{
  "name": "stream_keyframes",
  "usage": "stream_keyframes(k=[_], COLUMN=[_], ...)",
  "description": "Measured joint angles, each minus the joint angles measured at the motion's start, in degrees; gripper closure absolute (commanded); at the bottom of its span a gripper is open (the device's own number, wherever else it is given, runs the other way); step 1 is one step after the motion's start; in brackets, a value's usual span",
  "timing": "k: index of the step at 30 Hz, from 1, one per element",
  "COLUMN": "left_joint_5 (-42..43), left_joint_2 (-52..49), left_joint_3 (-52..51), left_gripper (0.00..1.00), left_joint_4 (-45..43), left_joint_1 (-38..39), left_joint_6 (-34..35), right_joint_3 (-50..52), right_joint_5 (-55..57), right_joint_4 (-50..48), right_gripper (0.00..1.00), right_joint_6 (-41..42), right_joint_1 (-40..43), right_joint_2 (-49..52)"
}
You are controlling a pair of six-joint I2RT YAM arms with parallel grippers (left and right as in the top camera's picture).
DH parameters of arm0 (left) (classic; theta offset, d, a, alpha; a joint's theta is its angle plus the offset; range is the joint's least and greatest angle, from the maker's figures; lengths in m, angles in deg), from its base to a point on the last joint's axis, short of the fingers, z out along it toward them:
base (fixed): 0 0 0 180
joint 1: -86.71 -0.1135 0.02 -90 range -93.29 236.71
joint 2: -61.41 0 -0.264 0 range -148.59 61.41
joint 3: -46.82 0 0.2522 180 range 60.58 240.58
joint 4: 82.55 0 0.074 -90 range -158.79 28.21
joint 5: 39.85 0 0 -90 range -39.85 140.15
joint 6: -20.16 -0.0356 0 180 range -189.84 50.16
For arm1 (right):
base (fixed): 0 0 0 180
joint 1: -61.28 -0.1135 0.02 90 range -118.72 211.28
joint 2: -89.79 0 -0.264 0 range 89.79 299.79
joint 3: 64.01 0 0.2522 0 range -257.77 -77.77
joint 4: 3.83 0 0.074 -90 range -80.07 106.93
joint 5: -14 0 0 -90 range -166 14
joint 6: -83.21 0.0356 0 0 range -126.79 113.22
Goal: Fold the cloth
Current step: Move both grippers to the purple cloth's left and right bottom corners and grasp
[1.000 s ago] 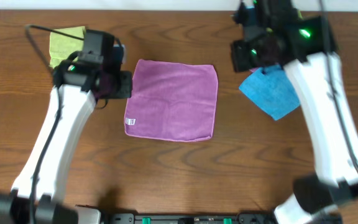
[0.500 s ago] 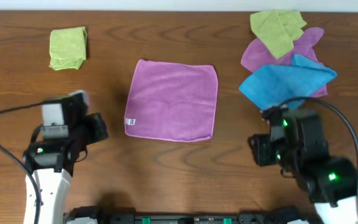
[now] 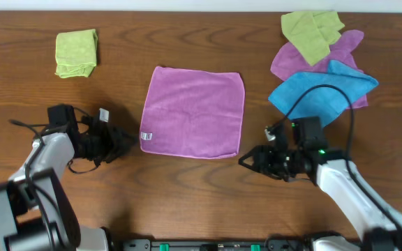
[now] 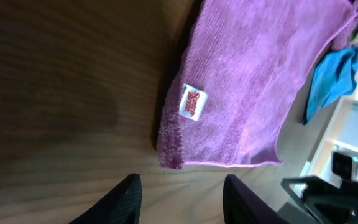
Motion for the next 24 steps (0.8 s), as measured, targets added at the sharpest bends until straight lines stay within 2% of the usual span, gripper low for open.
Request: stream_keyframes(k=[5, 14, 20, 24], left_joint_5=[-1.07, -2.03, -0.48, -0.22], left_joint_2=[-0.87, -4.79, -5.79, -5.86], left_joint_3=[-0.04, -0.04, -0.04, -0.04], left_gripper=[0.48, 0.48, 0.45, 0.45], left_joint_4=[-0.26, -2.14, -4.24, -6.29], left_joint_1=[0.00, 0.00, 0.00, 0.28], left_joint_6=[-2.38, -2.80, -2.64, -2.01], right_joint_3=[0.00, 0.00, 0.00, -0.46], right_joint_5=[-0.31, 2.84, 5.57, 3.15], right_joint_4=[-3.93, -13.46, -14.71, -18.01], right_gripper=[0.38, 0.38, 0.38, 0.41], right_joint_6=[4.26, 11.10, 12.74, 13.88], right_joint_1=[-1.16, -4.35, -4.35, -4.35], right_joint_2=[4.44, 9.14, 10.01, 12.66])
